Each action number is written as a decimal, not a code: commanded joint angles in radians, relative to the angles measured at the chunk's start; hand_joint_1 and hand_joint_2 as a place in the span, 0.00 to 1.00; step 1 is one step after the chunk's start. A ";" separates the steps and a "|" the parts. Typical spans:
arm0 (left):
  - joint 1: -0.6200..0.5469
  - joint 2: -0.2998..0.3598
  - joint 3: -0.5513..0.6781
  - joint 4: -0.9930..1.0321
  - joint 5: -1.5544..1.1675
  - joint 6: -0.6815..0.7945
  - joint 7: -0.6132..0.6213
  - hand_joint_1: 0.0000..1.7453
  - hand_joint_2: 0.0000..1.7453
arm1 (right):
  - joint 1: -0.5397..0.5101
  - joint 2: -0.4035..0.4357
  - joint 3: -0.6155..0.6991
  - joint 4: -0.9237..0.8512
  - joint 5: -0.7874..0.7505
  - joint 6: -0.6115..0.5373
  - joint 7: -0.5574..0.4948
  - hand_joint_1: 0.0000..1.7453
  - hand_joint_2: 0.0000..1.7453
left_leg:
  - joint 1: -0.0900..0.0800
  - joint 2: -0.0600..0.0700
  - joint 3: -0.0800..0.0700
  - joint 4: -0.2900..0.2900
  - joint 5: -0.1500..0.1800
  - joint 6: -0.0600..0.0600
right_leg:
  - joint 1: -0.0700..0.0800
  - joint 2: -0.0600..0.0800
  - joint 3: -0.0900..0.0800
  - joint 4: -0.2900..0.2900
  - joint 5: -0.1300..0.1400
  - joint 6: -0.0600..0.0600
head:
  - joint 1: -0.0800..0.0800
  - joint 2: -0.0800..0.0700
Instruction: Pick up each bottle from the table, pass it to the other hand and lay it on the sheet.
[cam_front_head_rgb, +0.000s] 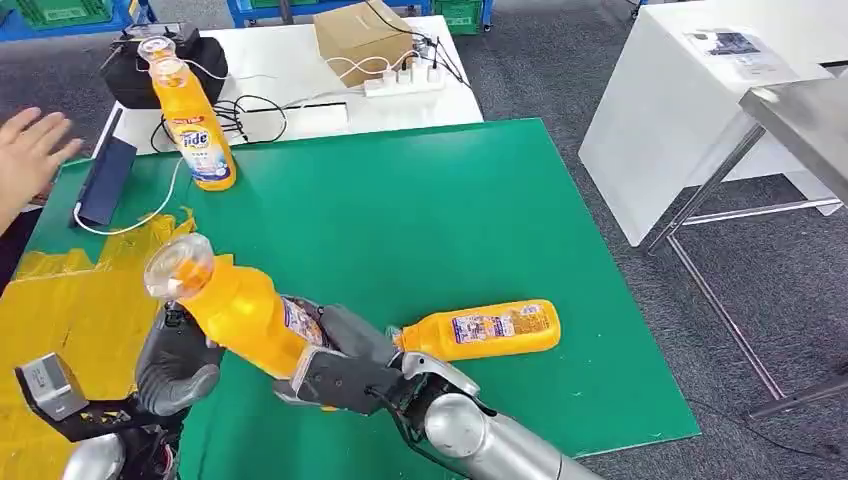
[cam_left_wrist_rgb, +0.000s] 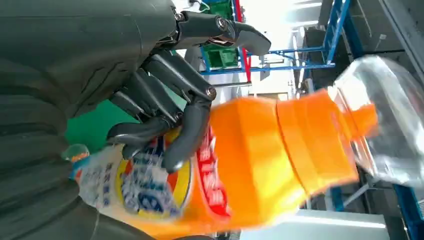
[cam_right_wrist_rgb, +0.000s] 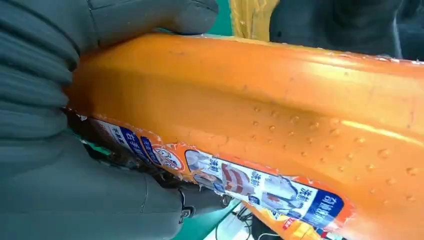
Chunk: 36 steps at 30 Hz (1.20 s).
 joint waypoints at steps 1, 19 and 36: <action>-0.024 0.003 -0.026 0.045 -0.019 -0.008 0.009 0.00 1.00 | 0.005 -0.034 0.034 0.035 0.015 0.017 0.006 1.00 1.00 | -0.001 -0.006 0.004 -0.002 0.000 0.003 | -0.001 0.001 0.004 -0.001 -0.001 -0.002 | 0.000 0.000; -0.034 0.092 -0.176 0.017 -0.256 0.057 -0.043 0.00 1.00 | -0.039 -0.003 0.060 0.169 0.004 0.044 0.036 1.00 1.00 | 0.000 -0.005 0.003 -0.001 0.000 0.003 | -0.001 0.001 0.003 0.000 -0.001 -0.002 | 0.000 0.000; -0.024 0.085 -0.127 0.032 -0.241 0.093 -0.040 0.00 1.00 | -0.008 -0.032 0.059 0.058 0.010 0.015 -0.012 1.00 1.00 | -0.001 -0.005 0.003 -0.001 0.000 0.003 | -0.001 0.002 0.003 0.000 -0.001 -0.002 | 0.000 0.000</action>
